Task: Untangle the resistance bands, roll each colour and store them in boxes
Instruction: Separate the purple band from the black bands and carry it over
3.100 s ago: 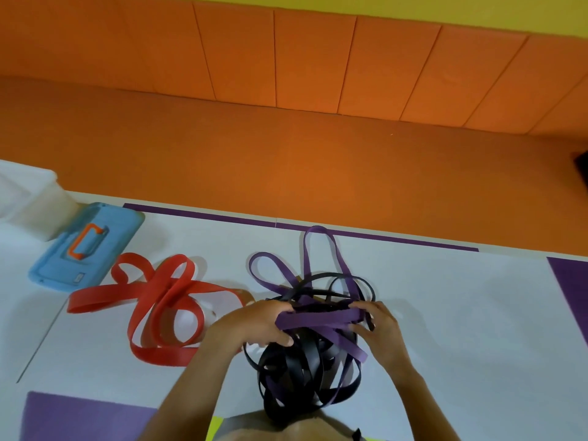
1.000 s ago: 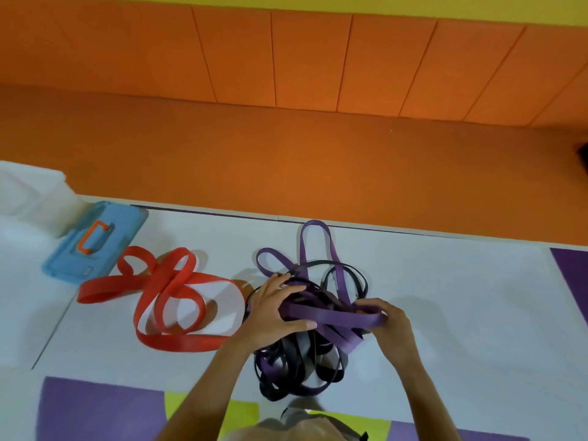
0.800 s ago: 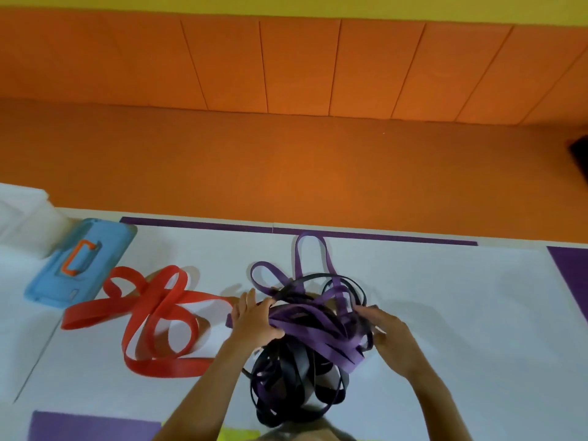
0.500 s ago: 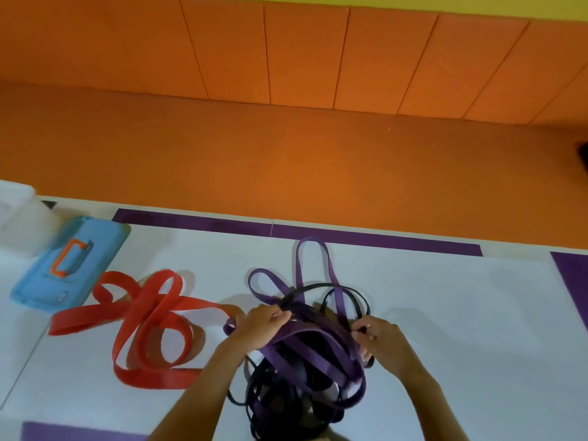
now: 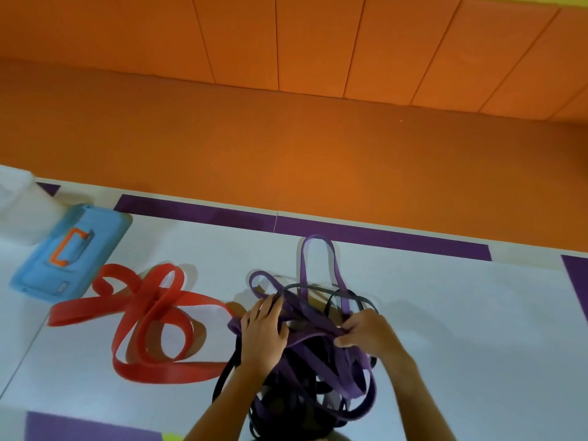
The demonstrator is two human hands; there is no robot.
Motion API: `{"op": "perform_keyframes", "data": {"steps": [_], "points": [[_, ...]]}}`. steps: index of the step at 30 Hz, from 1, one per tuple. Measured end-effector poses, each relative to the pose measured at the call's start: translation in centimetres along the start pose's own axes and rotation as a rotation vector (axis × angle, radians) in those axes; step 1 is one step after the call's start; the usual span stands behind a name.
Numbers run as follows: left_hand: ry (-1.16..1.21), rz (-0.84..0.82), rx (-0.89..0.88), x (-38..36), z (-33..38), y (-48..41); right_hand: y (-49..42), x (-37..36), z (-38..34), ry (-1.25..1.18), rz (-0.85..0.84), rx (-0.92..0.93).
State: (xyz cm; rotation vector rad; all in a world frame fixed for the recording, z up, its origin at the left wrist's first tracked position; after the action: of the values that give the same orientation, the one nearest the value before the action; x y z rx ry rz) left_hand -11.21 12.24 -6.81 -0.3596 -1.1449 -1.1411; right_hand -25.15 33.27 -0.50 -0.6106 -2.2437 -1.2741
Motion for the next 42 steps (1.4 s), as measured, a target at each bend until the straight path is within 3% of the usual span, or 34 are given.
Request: {"op": "perform_keyframes", "data": {"steps": [4, 13, 17, 22, 26, 34, 38, 42], "points": [[-0.026, 0.02, 0.093, 0.2, -0.4, -0.1, 3.6, 5.4, 0.9, -0.249, -0.177, 0.106], [-0.079, -0.1, 0.089, 0.8, 0.1, -1.5, 9.5, 8.3, 1.3, -0.38, -0.378, 0.237], [-0.155, -0.176, 0.124, 1.5, 0.6, -2.4, 10.0, 7.0, 0.2, -0.296, -0.462, 0.231], [-0.297, -0.156, 0.115, 2.2, -0.5, -2.9, 10.4, 5.3, 1.7, 0.01, -0.508, 0.038], [-0.239, -0.126, 0.092, 2.5, -0.9, -3.2, 10.4, 2.8, 3.9, 0.172, -0.438, -0.1], [0.259, -0.089, 0.161, 3.2, -1.8, -3.9, 8.1, -1.6, 3.3, -0.033, -0.022, -0.171], [0.173, -0.163, 0.182, 3.9, -1.4, -4.1, 6.9, -3.0, 1.1, -0.138, 0.172, -0.067], [-0.021, -0.159, 0.312, 3.5, -0.3, -3.8, 6.1, -4.3, -1.0, -0.166, 0.21, 0.036]]}}
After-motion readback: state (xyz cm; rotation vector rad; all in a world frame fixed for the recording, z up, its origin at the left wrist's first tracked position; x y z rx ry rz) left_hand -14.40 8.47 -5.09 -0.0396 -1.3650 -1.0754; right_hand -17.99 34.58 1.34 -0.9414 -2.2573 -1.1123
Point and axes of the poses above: each hand's wrist, its own y-axis away from the middle knuckle, its own x-axis out of the back of the hand, z = x × y, the point moved 1 cm from there along -y, towards the middle knuckle, and after that the axes turned 5 degrees about y, right-handed, at the moved point
